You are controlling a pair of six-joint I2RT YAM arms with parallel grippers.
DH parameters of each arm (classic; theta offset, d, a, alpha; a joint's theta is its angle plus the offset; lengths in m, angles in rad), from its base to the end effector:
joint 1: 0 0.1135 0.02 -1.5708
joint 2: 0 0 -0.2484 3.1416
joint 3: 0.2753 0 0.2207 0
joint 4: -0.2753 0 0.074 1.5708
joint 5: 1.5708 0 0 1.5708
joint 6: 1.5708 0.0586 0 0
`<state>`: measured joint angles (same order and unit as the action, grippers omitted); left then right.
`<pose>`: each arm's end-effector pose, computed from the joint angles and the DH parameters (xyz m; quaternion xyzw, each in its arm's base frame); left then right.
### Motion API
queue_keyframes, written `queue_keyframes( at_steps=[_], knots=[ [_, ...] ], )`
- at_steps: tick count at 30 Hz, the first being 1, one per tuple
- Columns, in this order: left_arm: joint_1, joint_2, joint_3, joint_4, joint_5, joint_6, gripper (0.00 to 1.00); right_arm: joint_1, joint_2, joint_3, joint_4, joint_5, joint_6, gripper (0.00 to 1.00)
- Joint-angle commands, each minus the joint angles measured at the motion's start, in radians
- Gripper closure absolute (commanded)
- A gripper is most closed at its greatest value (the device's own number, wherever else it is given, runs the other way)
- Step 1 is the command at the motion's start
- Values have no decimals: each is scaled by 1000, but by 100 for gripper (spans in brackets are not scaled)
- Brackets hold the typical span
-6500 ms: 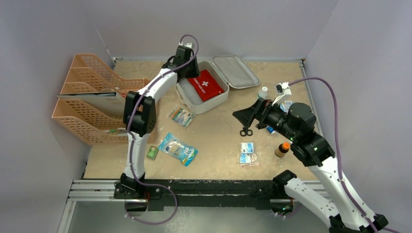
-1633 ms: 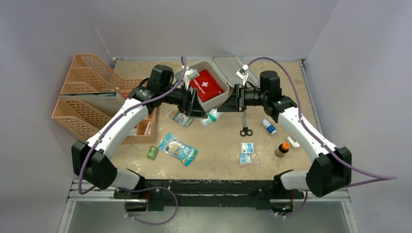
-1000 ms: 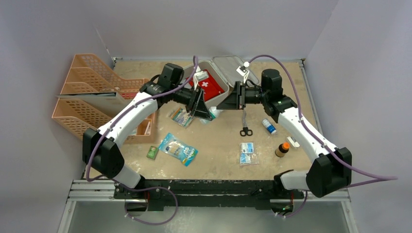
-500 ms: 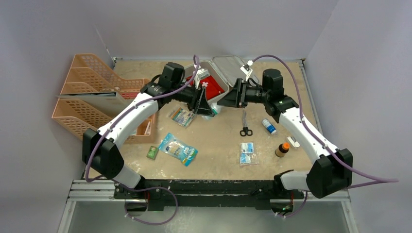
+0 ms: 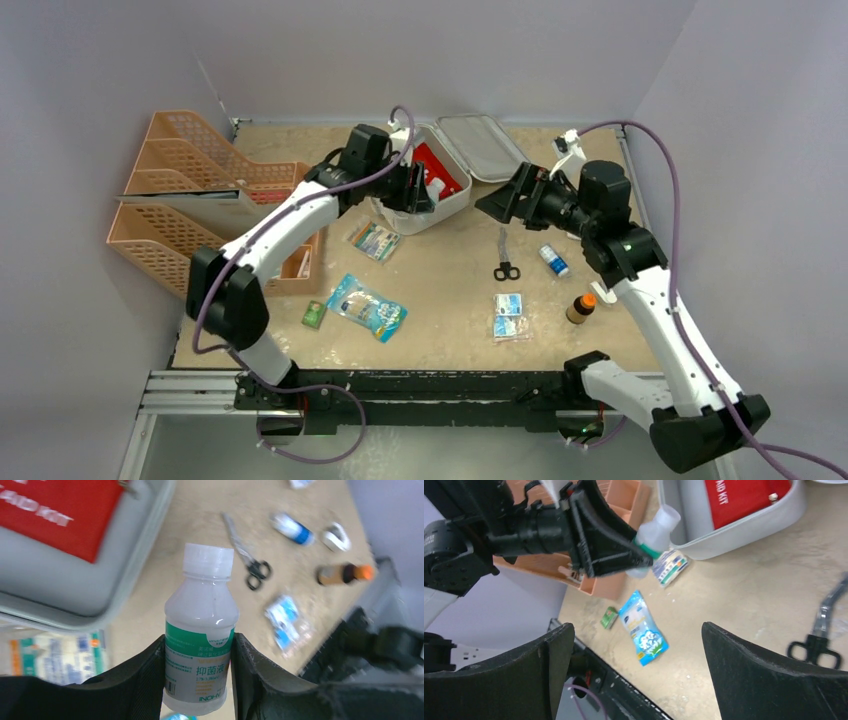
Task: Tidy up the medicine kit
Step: Pick up the pill bottle at the center of the board, then place the pill bottle in the medicine box.
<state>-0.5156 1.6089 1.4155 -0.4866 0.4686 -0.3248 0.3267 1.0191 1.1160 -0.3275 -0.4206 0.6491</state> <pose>0.2894 -0.1944 0.3004 0.1832 0.8643 -0.3622 0.2971 0.2002 0.0931 0.3762 -0.0049 0.7774 0.4292 0.4598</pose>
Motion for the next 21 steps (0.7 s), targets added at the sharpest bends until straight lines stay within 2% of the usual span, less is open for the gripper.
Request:
queue_keyframes(
  at_steps=[1, 7, 13, 17, 21],
  knots=[
    [3, 127, 150, -13, -336, -42, 86, -1, -33, 48, -118, 147, -92, 1],
    [3, 321, 286, 37, -667, -106, 82, -1, -79, 37, -122, 182, -118, 1],
    [5, 533, 535, -40, -846, -176, 78, 0, -62, 142, -270, 326, -227, 1],
    [6, 606, 602, -39, -981, -242, 81, -1, -93, 130, -252, 305, -233, 1],
    [8, 703, 729, -159, -1096, -297, 84, -1, -92, 150, -297, 320, -246, 1]
  ],
)
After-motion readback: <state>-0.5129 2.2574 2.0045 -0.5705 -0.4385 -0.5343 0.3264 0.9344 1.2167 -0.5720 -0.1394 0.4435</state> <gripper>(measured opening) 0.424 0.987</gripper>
